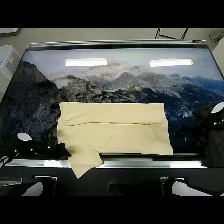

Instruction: Fold the clothes and pants, and hang the long-sleeved shirts on hangers.

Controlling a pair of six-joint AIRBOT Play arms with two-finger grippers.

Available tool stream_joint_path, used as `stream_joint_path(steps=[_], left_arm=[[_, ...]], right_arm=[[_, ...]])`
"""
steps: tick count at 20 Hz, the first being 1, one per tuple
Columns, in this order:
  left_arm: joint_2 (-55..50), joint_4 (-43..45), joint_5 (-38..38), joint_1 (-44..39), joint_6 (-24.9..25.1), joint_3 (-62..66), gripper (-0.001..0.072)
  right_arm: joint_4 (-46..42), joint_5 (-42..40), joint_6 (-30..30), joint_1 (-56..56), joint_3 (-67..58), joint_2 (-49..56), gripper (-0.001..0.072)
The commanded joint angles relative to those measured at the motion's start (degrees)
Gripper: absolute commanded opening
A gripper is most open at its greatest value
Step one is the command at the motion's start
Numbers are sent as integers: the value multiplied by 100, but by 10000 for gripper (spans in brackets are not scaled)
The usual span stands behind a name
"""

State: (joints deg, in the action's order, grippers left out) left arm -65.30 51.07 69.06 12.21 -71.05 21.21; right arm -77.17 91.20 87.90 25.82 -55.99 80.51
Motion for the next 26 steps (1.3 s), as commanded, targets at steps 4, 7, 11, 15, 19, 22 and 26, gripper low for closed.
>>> stream_joint_path(steps=[4,7,11,15,19,22,26], left_arm=[[164,52,-498,-186,-225,-107,27],[317,52,-439,-186,-225,-107,27],[540,168,-391,-173,-225,39,27],[726,400,94,146,-273,1274,26],[-39,396,-234,-15,-509,2905,28],[-1364,396,-238,-323,-509,4277,27],[-2946,398,118,-492,-721,5956,28]], right_arm=[[323,-874,-476,4,1318,-120,579],[660,-1453,-570,2,1683,-107,557],[1073,-1705,-656,4,1655,-105,32],[1353,-1071,-844,2,793,-389,28],[1495,-1495,-389,-527,-656,-122,28],[1320,-1915,79,-1084,-1692,761,29],[1526,-1969,350,-1220,-2551,1801,31]])
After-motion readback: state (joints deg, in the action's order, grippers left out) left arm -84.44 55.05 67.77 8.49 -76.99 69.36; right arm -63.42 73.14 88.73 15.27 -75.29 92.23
